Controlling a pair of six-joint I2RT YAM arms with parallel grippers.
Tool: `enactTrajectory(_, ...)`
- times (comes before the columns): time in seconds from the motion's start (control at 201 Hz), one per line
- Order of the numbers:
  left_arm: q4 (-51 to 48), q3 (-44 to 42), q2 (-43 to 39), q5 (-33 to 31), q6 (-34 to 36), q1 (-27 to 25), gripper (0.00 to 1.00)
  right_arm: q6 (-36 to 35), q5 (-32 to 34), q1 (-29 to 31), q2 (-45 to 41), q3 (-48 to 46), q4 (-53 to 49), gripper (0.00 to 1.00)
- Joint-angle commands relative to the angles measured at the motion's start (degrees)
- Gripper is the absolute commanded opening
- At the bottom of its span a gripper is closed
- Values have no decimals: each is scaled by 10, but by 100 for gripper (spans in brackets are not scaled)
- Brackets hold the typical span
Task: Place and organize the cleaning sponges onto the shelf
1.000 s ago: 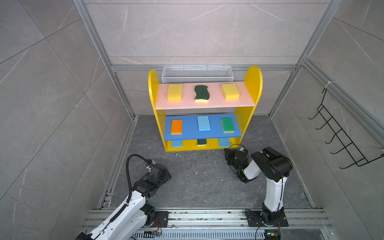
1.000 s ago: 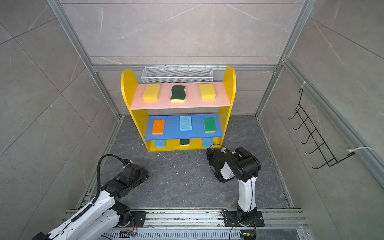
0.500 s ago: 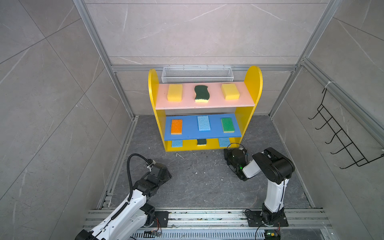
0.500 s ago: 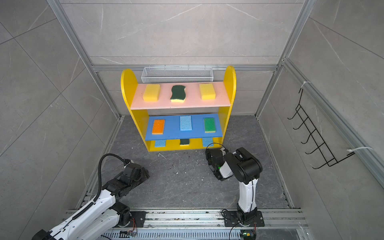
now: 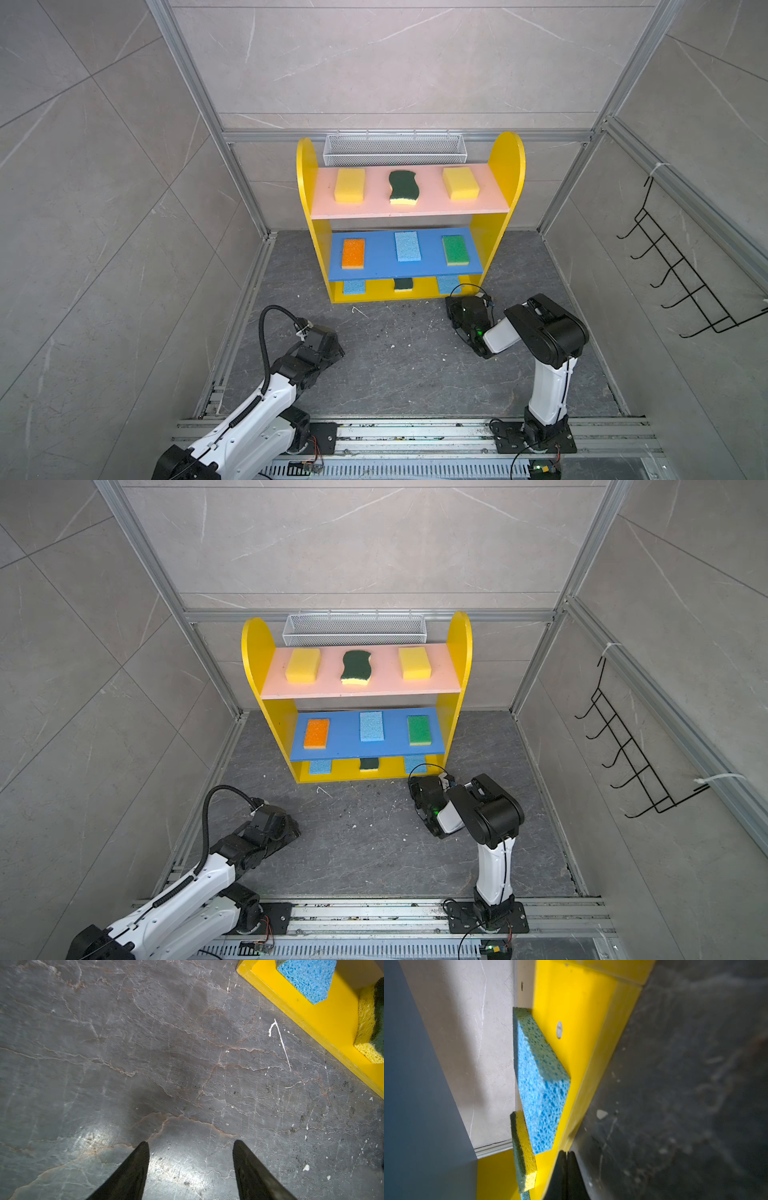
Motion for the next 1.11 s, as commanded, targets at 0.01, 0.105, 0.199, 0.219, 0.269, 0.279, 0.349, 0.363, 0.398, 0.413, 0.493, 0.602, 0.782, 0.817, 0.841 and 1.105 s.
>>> enactTrajectory(0.01, 14, 21, 4, -13, 4, -1, 67, -6, -1, 2, 65, -30, -80, 0)
enactTrajectory(0.105, 17, 18, 5, -13, 2, -1, 67, -6, -1, 2, 67, -30, -73, 0)
enactTrajectory(0.199, 20, 18, 7, -13, 1, -1, 67, -6, -1, 2, 65, -28, -83, 0)
enactTrajectory(0.219, 21, 18, 8, -13, 1, -1, 67, -6, -2, 2, 64, -28, -82, 0)
enactTrajectory(0.269, 21, 18, 10, -12, 1, -1, 67, -5, -1, 2, 67, -27, -79, 0)
enactTrajectory(0.279, 21, 18, 10, -12, 1, -1, 67, -5, -1, 1, 67, -28, -78, 0)
enactTrajectory(0.349, 22, 18, 11, -12, 1, -1, 67, -5, -2, 1, 73, -29, -66, 0)
enactTrajectory(0.363, 21, 18, 10, -12, 1, -1, 67, -4, -2, 1, 74, -29, -63, 0)
enactTrajectory(0.398, 21, 18, 10, -13, 1, -1, 67, -4, -3, 1, 77, -29, -57, 0)
enactTrajectory(0.413, 22, 17, 11, -12, 1, -1, 67, -3, -4, 1, 79, -29, -54, 0)
enactTrajectory(0.493, 21, 15, 10, -12, 0, -1, 67, -2, -4, 1, 86, -32, -37, 0)
enactTrajectory(0.602, 21, 14, 10, -14, -1, -1, 67, 1, -6, 1, 93, -36, -18, 0)
enactTrajectory(0.782, 25, 12, 11, -13, -3, -1, 67, 1, -11, -1, 90, -26, -40, 0)
enactTrajectory(0.817, 25, 12, 11, -13, -2, -1, 67, 1, -12, 0, 88, -24, -42, 0)
enactTrajectory(0.841, 25, 12, 11, -13, -2, -1, 67, 1, -12, 0, 89, -23, -44, 0)
enactTrajectory(1.105, 28, 13, 16, -13, -2, -1, 67, 4, -18, 0, 91, -4, -67, 0)
